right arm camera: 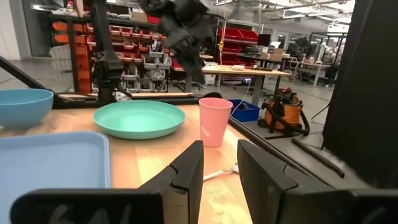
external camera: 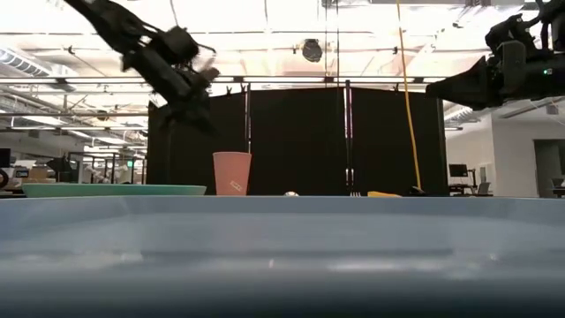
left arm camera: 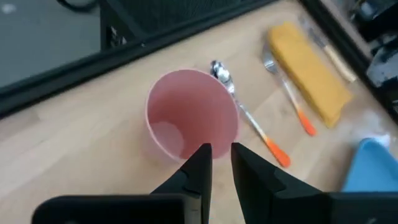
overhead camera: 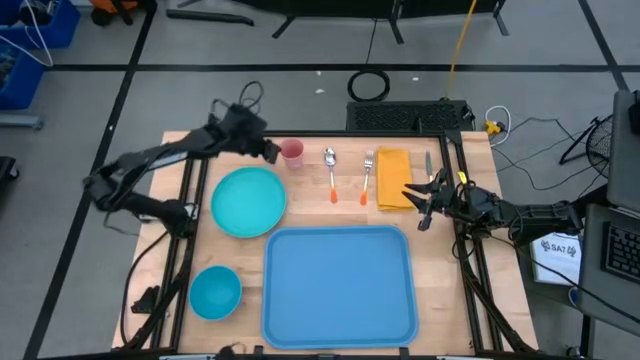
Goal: Set up tray
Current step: Put the pink cup on the blue serving tray
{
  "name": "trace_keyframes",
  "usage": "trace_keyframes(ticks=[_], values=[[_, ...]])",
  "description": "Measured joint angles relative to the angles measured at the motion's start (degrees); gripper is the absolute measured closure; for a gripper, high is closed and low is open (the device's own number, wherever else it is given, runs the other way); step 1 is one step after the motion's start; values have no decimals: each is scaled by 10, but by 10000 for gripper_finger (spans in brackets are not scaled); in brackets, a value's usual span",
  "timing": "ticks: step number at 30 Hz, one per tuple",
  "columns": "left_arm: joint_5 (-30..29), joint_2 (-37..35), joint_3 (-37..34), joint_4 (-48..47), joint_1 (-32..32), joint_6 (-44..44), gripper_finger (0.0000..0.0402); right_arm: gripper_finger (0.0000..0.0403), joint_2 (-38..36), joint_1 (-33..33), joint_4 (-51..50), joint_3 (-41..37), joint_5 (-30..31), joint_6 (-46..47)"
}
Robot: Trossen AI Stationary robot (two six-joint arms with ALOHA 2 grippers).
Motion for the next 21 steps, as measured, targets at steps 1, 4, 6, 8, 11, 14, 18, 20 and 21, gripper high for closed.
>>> trace_keyframes(ticks=[1,4,6,8,11,14,18,20,21], values=[[0,21,17,-15,2,6,339,314,0,0,2,0,0,-3],[-13,73,78,-86,3,38,339,314,0,0,8,0,0,-10],[-32,92,118,-147,2,58,339,314,0,0,8,0,0,-10],[-60,105,152,-195,-1,70,339,314,0,0,8,0,0,-10],[-92,112,193,-240,-6,85,339,314,0,0,8,0,0,-10],[-101,111,215,-254,-11,108,339,314,0,0,8,0,0,-10],[-111,111,223,-264,-16,112,329,314,0,0,8,0,0,-10],[-128,116,223,-281,-19,99,311,314,0,0,8,0,0,-10],[-140,120,223,-287,-22,95,299,314,0,0,8,0,0,-10]])
